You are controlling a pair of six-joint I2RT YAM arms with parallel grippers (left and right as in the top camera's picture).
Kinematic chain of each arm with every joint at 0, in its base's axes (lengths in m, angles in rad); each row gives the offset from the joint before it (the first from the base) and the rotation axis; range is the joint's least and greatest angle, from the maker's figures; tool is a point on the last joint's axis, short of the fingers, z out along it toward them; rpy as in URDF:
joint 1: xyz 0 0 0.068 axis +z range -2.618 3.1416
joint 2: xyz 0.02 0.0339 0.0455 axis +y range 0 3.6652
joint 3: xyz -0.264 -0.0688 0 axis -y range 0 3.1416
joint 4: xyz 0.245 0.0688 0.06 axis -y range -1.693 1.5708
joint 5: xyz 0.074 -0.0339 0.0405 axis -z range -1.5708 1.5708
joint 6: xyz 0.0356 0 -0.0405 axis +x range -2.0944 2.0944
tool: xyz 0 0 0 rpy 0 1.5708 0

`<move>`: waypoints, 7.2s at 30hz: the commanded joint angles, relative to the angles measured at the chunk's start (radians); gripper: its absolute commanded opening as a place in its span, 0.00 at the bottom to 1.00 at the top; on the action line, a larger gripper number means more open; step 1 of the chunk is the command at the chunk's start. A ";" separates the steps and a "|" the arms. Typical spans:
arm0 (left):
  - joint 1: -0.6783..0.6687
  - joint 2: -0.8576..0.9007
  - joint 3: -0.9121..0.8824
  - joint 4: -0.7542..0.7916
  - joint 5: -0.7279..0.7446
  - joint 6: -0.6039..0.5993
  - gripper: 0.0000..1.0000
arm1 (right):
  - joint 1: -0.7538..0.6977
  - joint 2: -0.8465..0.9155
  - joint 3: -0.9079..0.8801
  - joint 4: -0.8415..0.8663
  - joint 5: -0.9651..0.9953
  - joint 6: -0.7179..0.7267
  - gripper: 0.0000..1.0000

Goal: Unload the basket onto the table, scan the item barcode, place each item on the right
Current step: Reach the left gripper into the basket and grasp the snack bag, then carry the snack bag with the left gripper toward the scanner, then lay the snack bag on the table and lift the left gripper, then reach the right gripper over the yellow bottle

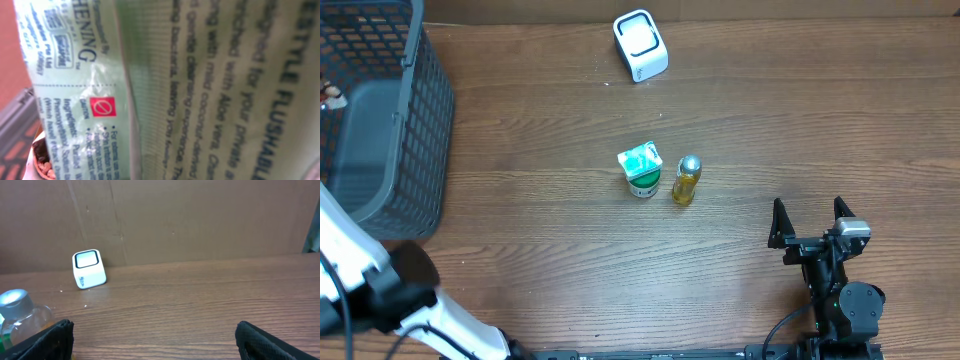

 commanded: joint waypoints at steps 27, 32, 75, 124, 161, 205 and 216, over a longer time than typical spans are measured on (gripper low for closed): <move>-0.690 -0.024 -0.687 -0.038 -0.055 -0.495 0.12 | 0.004 -0.008 -0.010 0.006 0.012 -0.004 1.00; -0.746 -0.024 -0.892 0.132 -0.146 -0.626 0.22 | 0.004 -0.008 -0.010 0.006 0.012 -0.004 1.00; -0.660 -0.027 -0.233 -0.082 -0.565 -0.276 1.00 | 0.004 -0.008 -0.010 0.006 0.012 -0.004 1.00; -0.530 -0.026 -0.230 -0.097 -0.641 -0.276 1.00 | 0.004 -0.008 -0.010 0.006 0.012 -0.004 1.00; -0.530 -0.026 -0.230 -0.096 -0.641 -0.276 0.99 | 0.004 -0.008 -0.010 0.013 -0.062 0.005 1.00; -0.530 -0.026 -0.230 -0.096 -0.641 -0.276 1.00 | 0.084 1.344 1.524 -1.181 -0.370 0.202 0.78; -0.530 -0.026 -0.230 -0.096 -0.641 -0.276 0.99 | 0.399 1.518 1.524 -1.177 -0.035 0.408 0.87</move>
